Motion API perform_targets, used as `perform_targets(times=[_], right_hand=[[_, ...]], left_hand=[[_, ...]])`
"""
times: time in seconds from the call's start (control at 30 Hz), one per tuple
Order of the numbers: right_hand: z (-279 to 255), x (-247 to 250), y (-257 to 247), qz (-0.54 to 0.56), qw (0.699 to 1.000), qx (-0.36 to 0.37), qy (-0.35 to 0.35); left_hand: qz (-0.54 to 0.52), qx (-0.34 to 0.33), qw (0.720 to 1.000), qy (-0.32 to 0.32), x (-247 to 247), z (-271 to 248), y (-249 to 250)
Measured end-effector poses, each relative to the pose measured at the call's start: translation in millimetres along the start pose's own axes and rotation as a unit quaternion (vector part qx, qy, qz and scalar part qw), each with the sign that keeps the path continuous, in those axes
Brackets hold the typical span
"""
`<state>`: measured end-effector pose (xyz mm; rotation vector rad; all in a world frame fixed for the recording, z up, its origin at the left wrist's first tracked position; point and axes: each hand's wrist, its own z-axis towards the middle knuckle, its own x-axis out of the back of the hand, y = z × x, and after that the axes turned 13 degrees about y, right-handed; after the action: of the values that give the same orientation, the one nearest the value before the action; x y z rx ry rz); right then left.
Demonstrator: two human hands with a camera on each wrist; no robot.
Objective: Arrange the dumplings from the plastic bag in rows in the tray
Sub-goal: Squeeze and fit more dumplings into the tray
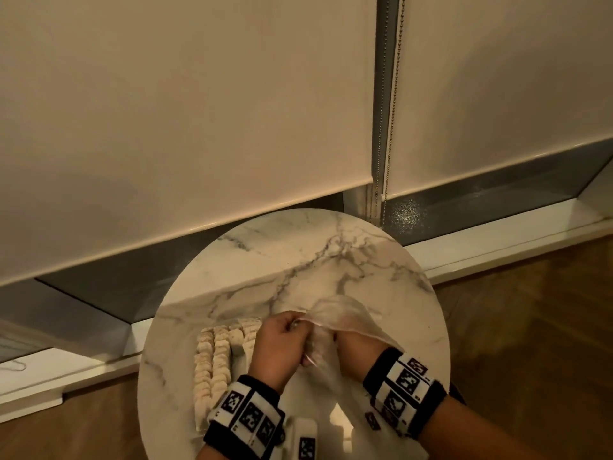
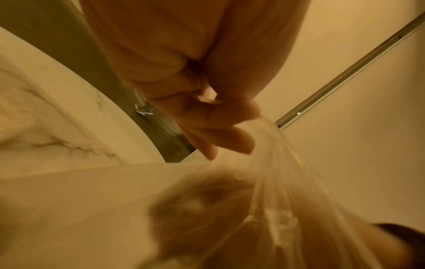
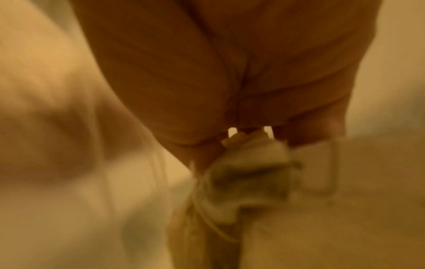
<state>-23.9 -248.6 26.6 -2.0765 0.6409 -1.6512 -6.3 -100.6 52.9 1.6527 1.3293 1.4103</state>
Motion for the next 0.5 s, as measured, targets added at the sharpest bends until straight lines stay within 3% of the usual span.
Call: perform_targets(times=[0.07,0.17,0.33,0.5], right_hand=[[-2.3,11.4,0.5,-0.001,1.0,0.011,0.013],[-8.1,44.0,-3.6,0.002,0.995,0.038,0.093],[-12.3,97.1,-18.1,0.129,0.983,0.061,0.112],[-2.2,113.8,-28.9,0.252,0.958,0.05,0.125]], left_hand=[[0.005,-0.012,1.0,0.007,-1.8,8.5,5.0],[0.008,-0.01,1.0,0.018,-6.4,20.6,8.4],[0.031,0.007,0.998,0.045,-14.0,35.7,-10.2],[-0.097,0.121,0.987,-0.038,-16.4,22.5,-22.0]])
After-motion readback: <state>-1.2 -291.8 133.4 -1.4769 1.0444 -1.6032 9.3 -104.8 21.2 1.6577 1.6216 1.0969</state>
